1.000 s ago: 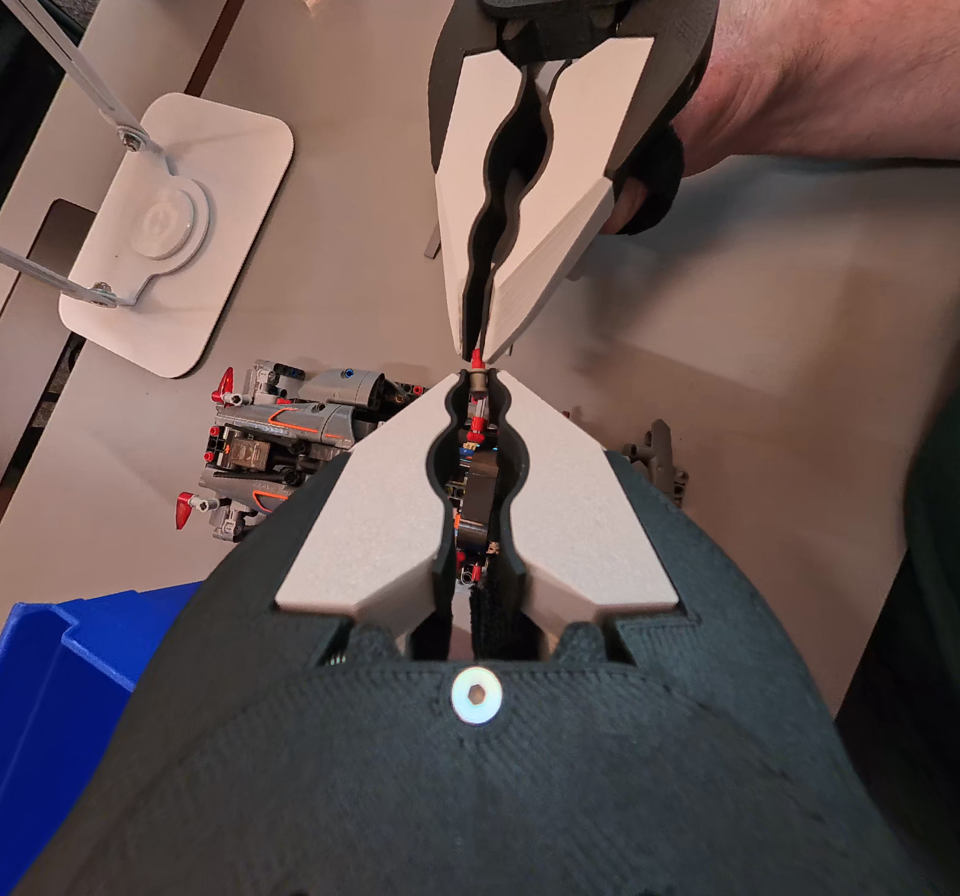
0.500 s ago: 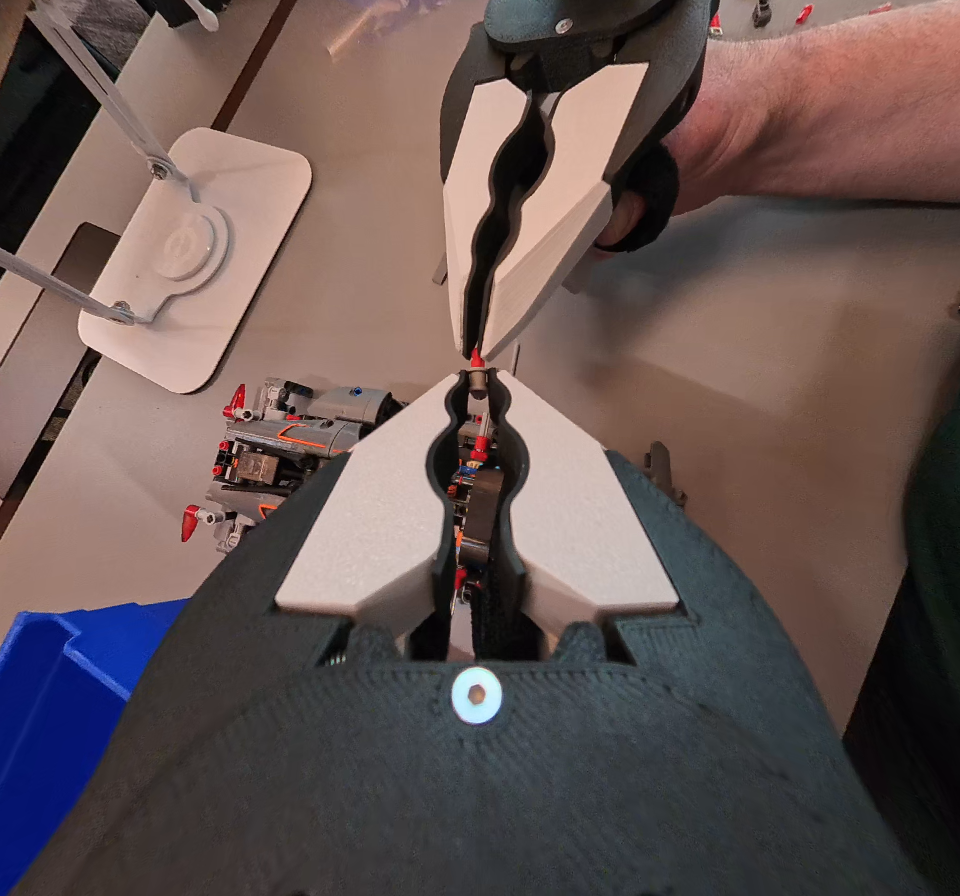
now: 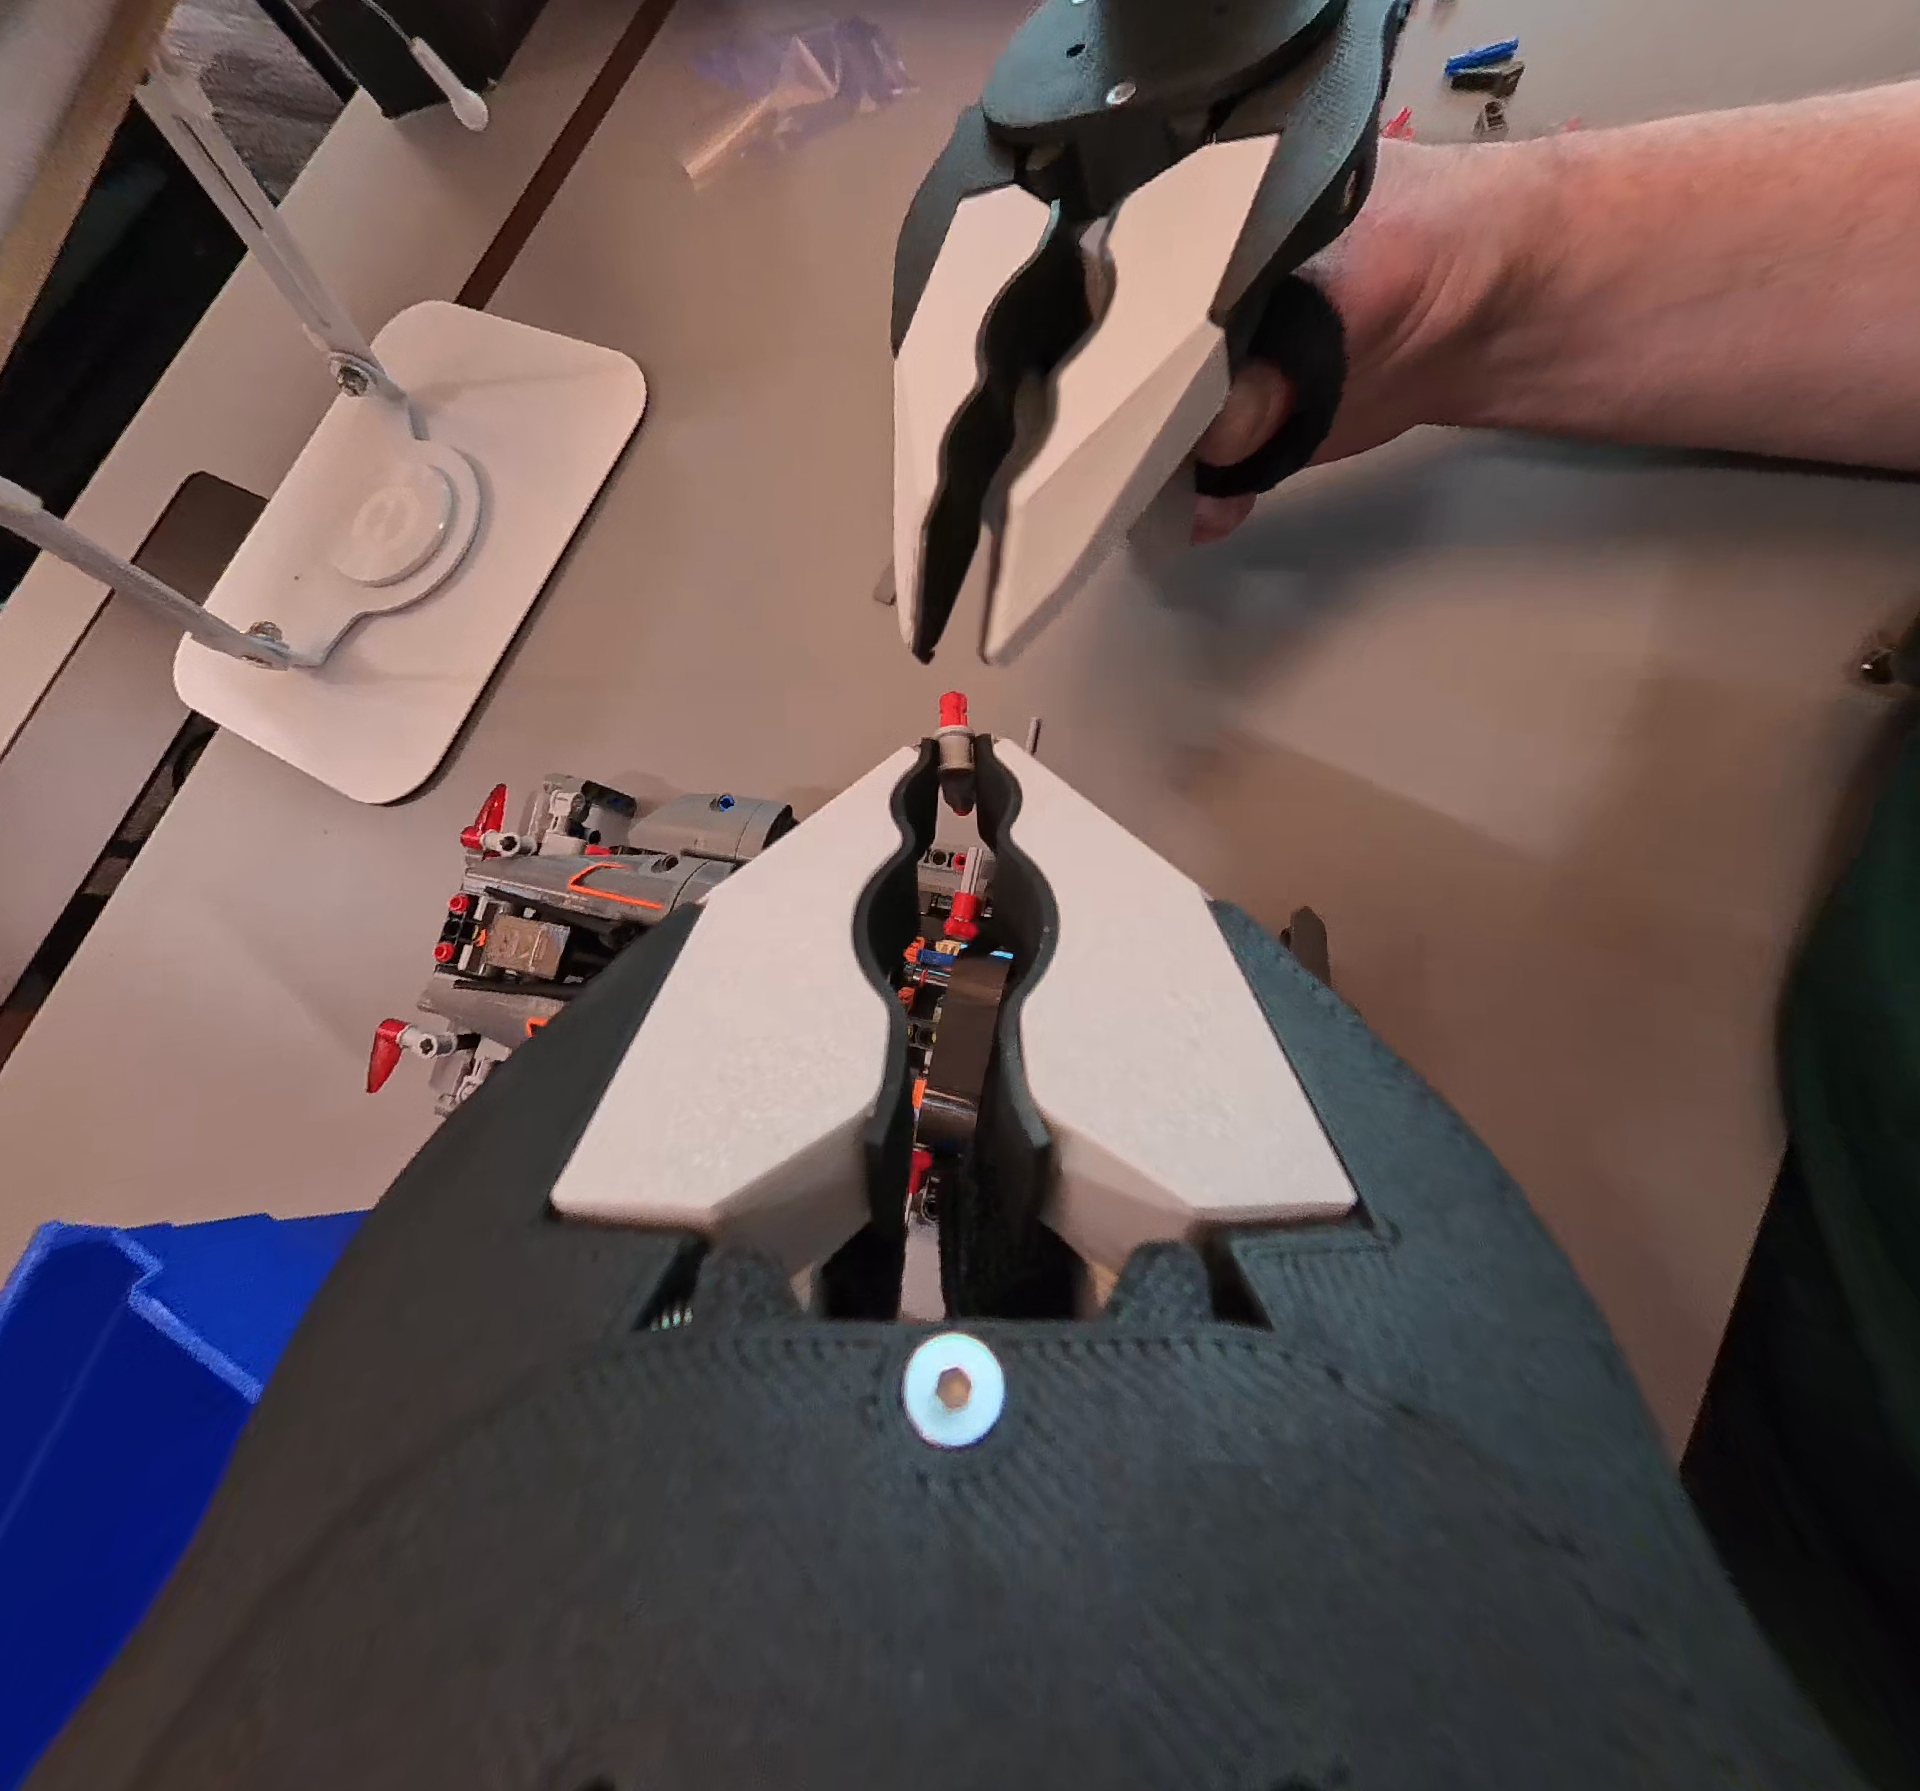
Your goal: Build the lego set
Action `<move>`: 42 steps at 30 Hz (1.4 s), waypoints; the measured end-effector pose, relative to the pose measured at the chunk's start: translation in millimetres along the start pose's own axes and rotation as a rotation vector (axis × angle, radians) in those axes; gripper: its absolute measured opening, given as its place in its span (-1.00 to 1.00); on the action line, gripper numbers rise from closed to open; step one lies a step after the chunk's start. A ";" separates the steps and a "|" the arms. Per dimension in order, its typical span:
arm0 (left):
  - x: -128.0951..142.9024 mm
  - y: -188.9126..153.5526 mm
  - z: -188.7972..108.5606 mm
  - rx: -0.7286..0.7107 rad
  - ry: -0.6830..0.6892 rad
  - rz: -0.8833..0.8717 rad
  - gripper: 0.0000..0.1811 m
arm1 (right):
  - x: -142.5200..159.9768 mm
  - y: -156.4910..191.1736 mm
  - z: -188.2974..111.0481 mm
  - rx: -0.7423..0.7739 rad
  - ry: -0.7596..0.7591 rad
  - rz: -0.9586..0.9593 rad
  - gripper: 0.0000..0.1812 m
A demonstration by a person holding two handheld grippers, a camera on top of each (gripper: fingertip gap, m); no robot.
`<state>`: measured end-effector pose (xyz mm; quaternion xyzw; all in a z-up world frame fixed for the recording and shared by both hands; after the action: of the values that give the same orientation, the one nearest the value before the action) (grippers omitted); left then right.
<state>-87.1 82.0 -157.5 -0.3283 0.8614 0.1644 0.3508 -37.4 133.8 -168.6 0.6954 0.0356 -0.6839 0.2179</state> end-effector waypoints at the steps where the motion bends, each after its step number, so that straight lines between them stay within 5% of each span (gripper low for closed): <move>1: 1.0 1.0 -0.3 -0.006 0.008 0.001 -0.95 | 1.4 1.4 0.9 -0.017 0.011 0.009 -0.88; 15: -0.8 -7.0 4.6 0.045 0.005 0.020 -0.95 | 6.2 9.0 4.7 -0.058 0.053 0.001 -0.97; 35: -7.0 -4.4 9.0 0.066 -0.096 -0.011 -1.00 | -17.4 6.6 -8.8 -0.134 -0.119 0.159 -0.98; 42: -15.8 -3.0 12.9 0.085 -0.183 -0.045 -0.85 | -24.6 1.3 -15.9 -0.176 -0.185 0.254 -1.00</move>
<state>-70.1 93.5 -155.4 -0.3161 0.8244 0.1492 0.4452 -23.5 144.3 -144.9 0.6067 -0.0130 -0.7062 0.3646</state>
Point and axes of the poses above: each gripper's, where its closed fingertips meet, z out along the fingers, x out of its underside, y = z × x across the jaws, the point moved 4 cm from there along -z, back along the fingers, and after that the axes turned 13 degrees about x, right-handed, at the moved point
